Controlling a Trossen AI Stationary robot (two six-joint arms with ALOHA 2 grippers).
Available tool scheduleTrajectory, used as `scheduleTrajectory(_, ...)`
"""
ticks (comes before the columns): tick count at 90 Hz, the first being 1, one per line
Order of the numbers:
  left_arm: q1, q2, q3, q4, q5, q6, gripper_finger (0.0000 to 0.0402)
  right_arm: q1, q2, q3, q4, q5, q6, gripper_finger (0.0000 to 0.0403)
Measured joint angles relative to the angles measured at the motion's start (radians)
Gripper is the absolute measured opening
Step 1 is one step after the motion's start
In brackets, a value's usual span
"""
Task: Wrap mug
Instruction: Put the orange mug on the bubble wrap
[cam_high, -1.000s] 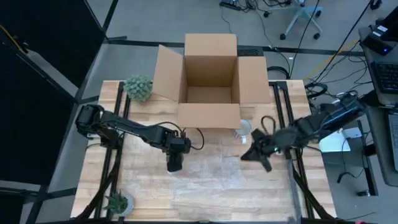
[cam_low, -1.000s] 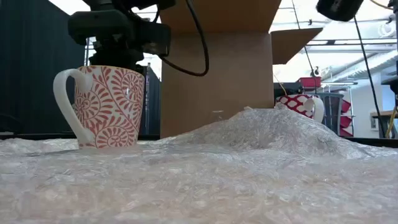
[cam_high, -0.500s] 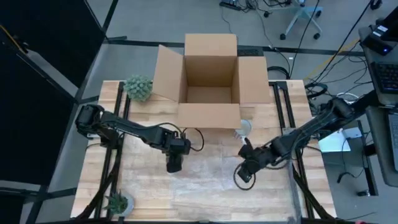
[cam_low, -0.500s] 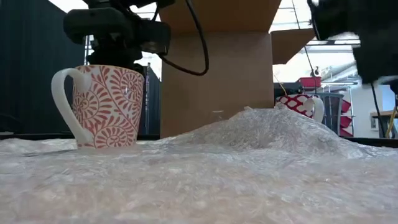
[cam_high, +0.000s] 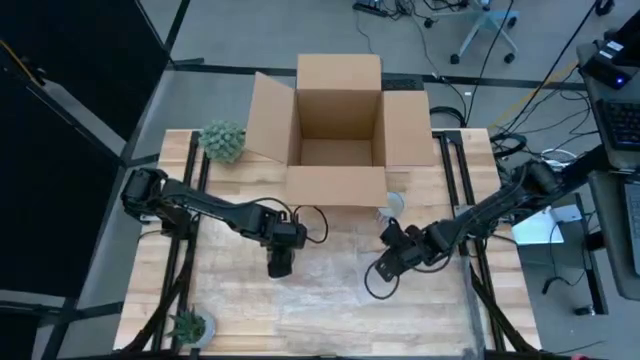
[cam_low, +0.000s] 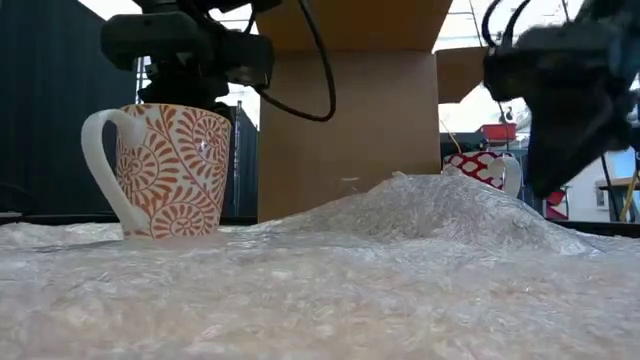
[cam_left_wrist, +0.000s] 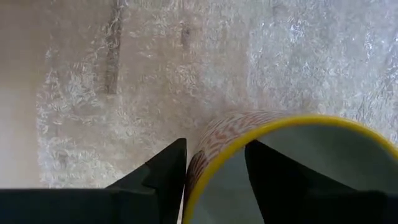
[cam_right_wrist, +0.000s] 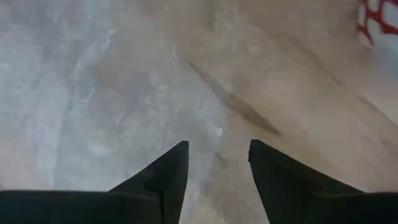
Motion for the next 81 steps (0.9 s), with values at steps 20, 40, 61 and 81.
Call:
scheduleTrajectory(20, -0.001, 0.0, 0.0, 0.0, 0.0, -0.002, 0.0151, -0.024, 0.0, -0.189, 0.358, -0.029, 0.071, 0.016)
scheduleTrajectory(40, 0.0, 0.0, 0.0, 0.004, 0.001, -0.002, 0.0151, -0.025, 0.006, -0.283, 0.639, -0.023, 0.035, 0.016)
scheduleTrajectory(61, 0.0, 0.0, 0.0, 0.009, 0.001, -0.003, 0.0151, -0.025, 0.006, -0.332, 0.933, -0.013, -0.077, 0.016)
scheduleTrajectory(81, 0.0, 0.0, 0.0, 0.025, 0.001, -0.003, 0.0151, -0.023, 0.006, -0.331, 1.071, -0.015, -0.148, 0.016)
